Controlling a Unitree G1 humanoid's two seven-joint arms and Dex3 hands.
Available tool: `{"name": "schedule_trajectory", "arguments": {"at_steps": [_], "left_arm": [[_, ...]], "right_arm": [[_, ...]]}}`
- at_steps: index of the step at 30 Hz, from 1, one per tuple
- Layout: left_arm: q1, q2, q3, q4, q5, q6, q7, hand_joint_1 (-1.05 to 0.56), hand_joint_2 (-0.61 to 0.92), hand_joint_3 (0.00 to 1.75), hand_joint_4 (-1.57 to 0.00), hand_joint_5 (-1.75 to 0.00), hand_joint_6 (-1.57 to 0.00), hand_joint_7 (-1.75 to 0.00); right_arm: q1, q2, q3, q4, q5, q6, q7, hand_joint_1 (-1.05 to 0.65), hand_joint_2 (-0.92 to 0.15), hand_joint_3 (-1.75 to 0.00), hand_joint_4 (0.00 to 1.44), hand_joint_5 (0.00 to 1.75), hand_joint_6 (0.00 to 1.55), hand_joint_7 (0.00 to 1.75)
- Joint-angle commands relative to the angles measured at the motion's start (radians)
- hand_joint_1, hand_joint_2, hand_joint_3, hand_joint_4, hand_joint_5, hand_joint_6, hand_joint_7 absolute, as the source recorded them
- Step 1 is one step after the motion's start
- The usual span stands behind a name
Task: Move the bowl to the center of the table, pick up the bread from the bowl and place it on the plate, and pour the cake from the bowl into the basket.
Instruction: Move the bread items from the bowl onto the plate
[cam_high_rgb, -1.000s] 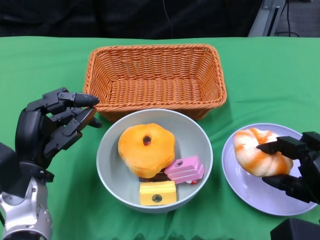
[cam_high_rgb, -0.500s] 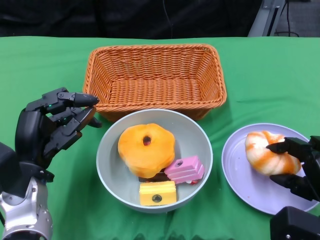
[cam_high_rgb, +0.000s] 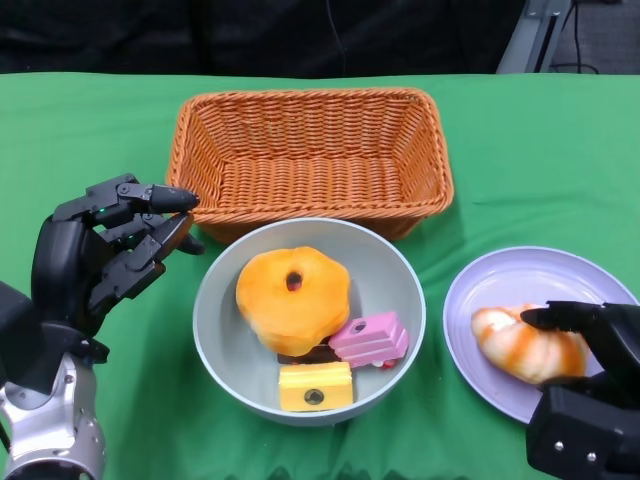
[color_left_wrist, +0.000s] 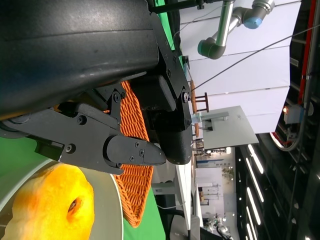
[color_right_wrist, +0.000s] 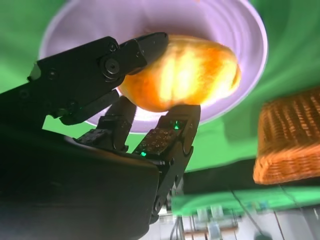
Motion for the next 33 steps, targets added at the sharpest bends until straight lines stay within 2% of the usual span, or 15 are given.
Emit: {"name": "schedule_trajectory", "arguments": {"at_steps": [1,4,6,12,16,22,26,29,33], "left_arm": [[-0.003,0.021,0.003,-0.001,0.011,-0.010,0.013,-0.23,0.92,0.25,-0.85,-1.29,-1.03,-0.63],[-0.005,0.019,0.007,0.002,0.002,-0.001,0.004,-0.22,0.92,0.26,-0.84,-1.32,-1.01,-0.70],[-0.005,0.019,0.008,0.000,0.002,0.006,0.007,-0.24,0.92,0.26,-0.85,-1.33,-1.01,-0.71],[-0.003,0.018,0.006,-0.004,0.014,-0.006,0.016,-0.22,0.92,0.27,-0.83,-1.37,-0.98,-0.78],[-0.002,0.018,0.007,-0.008,0.011,-0.001,0.016,-0.22,0.92,0.27,-0.83,-1.37,-0.98,-0.79],[0.001,0.020,0.008,-0.012,0.008,-0.001,0.012,-0.23,0.92,0.26,-0.84,-1.37,-0.97,-0.81],[0.000,0.021,0.008,-0.012,0.007,0.004,0.011,-0.24,0.92,0.26,-0.84,-1.37,-0.97,-0.81],[-0.006,0.021,0.009,0.002,0.009,-0.006,0.008,-0.23,0.92,0.26,-0.84,-1.37,-0.97,-0.81],[-0.007,0.019,0.005,0.008,0.019,-0.013,0.018,-0.24,0.92,0.27,-0.84,-1.37,-0.97,-0.82]], "right_arm": [[0.032,-0.041,0.011,-0.099,-0.012,0.060,0.109,-0.27,-0.87,0.00,0.69,0.01,0.66,0.00],[0.051,-0.061,0.020,-0.204,-0.035,0.131,0.231,-0.33,-0.88,-0.01,0.51,0.00,0.53,0.00],[0.057,-0.074,0.027,-0.260,-0.053,0.171,0.300,-0.35,-0.87,0.00,0.43,0.00,0.48,0.00],[0.054,-0.101,0.043,-0.368,-0.084,0.252,0.468,-0.43,-0.87,-0.01,0.29,0.00,0.37,0.00],[0.052,-0.103,0.042,-0.397,-0.082,0.286,0.524,-0.48,-0.88,0.00,0.24,0.00,0.34,0.00],[0.063,-0.094,0.028,-0.432,-0.071,0.302,0.533,-0.54,-0.88,0.00,0.23,0.00,0.34,0.00],[0.101,-0.065,-0.013,-0.499,-0.014,0.244,0.443,-0.50,-0.87,0.00,0.33,0.04,0.38,0.01],[0.121,-0.043,-0.044,-0.581,0.046,0.236,0.440,-0.50,-0.87,0.00,0.36,0.05,0.38,0.01],[0.141,-0.017,-0.061,-0.665,0.086,0.176,0.392,-0.53,-0.85,0.00,0.44,0.08,0.43,0.03]]}}
